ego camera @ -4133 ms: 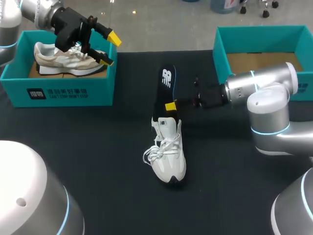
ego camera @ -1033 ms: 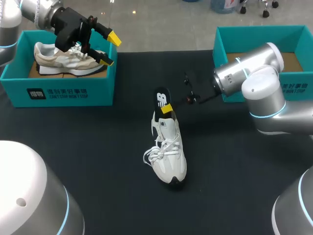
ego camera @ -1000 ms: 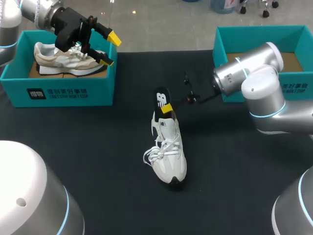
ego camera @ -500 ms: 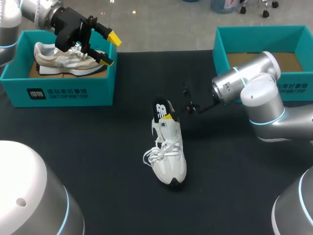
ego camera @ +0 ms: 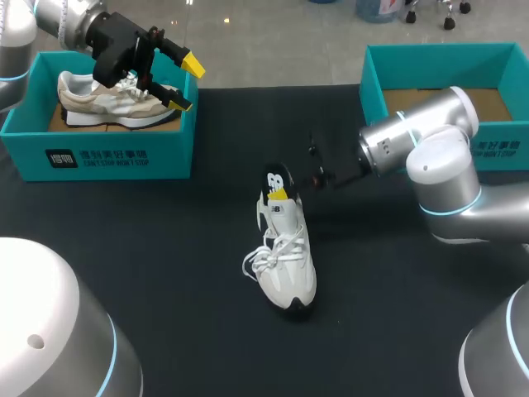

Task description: Take the shoe out of the shoebox, open the shoe tongue, remove and reinsert the insole, then place the shoe into the shoebox

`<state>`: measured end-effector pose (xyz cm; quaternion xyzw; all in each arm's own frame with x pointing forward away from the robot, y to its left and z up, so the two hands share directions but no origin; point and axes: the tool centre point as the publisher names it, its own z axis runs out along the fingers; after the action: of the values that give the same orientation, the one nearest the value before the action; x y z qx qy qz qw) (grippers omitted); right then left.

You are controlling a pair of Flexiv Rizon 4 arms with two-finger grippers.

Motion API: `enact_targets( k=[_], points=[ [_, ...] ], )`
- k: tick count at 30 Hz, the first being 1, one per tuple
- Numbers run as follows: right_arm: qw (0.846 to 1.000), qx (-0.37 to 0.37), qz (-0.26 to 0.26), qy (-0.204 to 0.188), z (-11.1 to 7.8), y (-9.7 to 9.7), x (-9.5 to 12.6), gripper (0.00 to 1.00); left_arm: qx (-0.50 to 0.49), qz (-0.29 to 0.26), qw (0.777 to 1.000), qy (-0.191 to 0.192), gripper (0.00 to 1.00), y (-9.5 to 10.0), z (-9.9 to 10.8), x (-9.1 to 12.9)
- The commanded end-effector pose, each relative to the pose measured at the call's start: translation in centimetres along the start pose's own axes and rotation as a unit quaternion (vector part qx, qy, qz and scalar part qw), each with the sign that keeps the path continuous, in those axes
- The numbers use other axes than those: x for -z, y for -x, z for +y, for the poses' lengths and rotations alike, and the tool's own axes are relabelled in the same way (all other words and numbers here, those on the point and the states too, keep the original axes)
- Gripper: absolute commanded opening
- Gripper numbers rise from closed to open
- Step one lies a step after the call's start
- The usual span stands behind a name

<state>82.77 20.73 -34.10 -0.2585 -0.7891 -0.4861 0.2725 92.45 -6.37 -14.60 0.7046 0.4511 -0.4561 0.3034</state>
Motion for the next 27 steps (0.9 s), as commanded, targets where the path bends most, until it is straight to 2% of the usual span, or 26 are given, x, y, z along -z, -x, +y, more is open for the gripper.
enact_targets(
  k=[1, 9, 13, 14, 16, 17, 27],
  points=[
    [1.000, 0.004, -0.001, -0.004, 0.8, 0.1, 0.4, 0.45, 0.000, 0.002, 1.000, -0.001, 1.00, 0.0, 0.0, 0.1],
    [1.000, 0.016, -0.007, 0.000, 2.1, 1.5, 1.0, 0.41, 0.000, 0.002, 1.000, -0.001, 1.00, 0.0, 0.0, 0.1],
    [1.000, 0.022, -0.007, 0.004, 2.7, 2.1, 1.0, 0.33, 0.000, 0.002, 1.000, -0.001, 1.00, 0.0, 0.0, 0.1],
    [1.000, 0.022, -0.007, 0.004, 2.8, 2.2, 1.0, 0.26, 0.000, 0.002, 1.000, -0.001, 1.00, 0.0, 0.0, 0.1],
    [1.000, 0.022, -0.006, 0.003, 2.8, 2.3, 1.0, 0.05, 0.000, 0.002, 1.000, -0.001, 1.00, 0.0, 0.0, 0.1],
    [1.000, 0.022, -0.006, 0.002, 2.8, 2.3, 0.9, 0.00, 0.000, 0.002, 1.000, -0.001, 1.00, 0.0, 0.0, 0.1],
    [1.000, -0.003, 0.002, -0.011, 0.8, 1.5, 0.5, 0.00, 0.000, 0.002, 1.000, -0.001, 1.00, 0.0, 0.0, 0.1]
  ],
)
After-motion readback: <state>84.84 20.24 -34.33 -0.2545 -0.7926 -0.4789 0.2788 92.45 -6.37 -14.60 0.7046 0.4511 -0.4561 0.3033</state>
